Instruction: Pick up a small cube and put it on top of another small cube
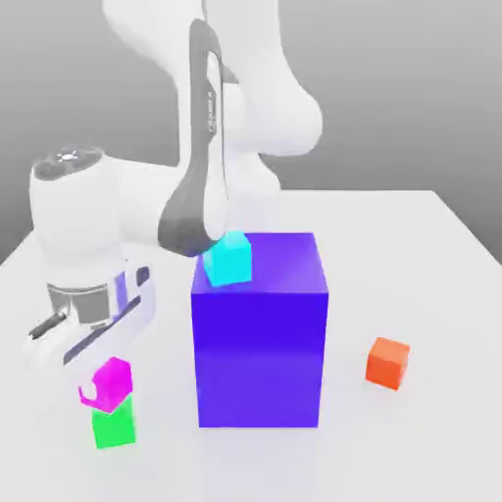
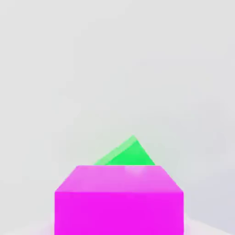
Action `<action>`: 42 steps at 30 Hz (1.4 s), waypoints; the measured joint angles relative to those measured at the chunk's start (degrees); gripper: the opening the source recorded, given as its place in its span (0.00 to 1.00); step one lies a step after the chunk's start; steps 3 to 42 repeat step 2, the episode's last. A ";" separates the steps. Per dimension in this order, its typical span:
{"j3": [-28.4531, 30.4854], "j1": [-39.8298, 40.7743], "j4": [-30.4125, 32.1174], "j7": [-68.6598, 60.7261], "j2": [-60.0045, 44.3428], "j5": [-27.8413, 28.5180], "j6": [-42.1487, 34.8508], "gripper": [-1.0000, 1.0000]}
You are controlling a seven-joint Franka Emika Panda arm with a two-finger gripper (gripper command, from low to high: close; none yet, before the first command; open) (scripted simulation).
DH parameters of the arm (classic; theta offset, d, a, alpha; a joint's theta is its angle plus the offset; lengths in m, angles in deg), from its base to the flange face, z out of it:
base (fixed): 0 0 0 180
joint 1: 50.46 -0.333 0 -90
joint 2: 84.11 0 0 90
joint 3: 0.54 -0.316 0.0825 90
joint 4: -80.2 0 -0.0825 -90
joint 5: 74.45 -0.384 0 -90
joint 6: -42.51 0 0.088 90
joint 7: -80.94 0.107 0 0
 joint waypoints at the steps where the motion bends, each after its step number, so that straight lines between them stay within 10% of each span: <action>1: 0.00 -0.01 0.00 0.00 0.00 0.00 0.00 1.00; 42: 0.00 -0.02 0.00 0.00 0.00 0.00 0.00 1.00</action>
